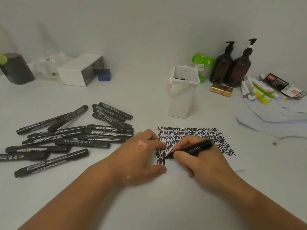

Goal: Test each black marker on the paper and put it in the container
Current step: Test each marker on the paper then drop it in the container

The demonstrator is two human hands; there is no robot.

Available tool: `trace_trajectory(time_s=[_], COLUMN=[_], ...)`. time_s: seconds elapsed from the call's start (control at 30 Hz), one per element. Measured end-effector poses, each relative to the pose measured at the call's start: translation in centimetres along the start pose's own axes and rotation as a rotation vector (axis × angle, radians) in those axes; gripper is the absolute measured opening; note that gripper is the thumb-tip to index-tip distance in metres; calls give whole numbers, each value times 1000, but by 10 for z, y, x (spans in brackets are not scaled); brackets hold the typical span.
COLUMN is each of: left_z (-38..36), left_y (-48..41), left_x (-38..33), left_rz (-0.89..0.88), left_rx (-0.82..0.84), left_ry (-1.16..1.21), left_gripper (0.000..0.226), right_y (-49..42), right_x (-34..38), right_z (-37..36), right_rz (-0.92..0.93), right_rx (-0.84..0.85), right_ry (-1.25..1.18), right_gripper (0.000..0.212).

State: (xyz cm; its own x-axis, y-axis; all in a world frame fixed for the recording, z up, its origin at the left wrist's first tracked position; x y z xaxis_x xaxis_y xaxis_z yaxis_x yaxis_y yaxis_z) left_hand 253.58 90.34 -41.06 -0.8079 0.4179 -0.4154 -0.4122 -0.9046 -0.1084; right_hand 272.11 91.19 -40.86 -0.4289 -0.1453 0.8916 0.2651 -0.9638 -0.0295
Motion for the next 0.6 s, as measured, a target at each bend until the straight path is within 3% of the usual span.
trace_trajectory(time_s=[0.6], left_z=[2], left_y=[0], left_x=[-2], left_rz=[10], left_rx=[28], left_ry=[-31], left_gripper=[59], right_y=[-2], right_x=[0], right_z=[3], right_rz=[10], right_rx=[-62], right_ry=[113], right_gripper=[14])
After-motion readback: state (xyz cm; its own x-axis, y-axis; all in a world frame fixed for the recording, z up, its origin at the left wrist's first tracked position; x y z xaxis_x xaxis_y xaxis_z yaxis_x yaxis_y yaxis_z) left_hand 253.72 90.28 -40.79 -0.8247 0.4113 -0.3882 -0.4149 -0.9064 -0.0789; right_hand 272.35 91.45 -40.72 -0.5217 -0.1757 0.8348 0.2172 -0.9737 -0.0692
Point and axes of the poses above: each hand's wrist, its own y-axis away from the middle knuckle, its own z-axis out of the back of the hand, x = y × z, the point moved 4 cm from there along -y, towards the middle knuckle
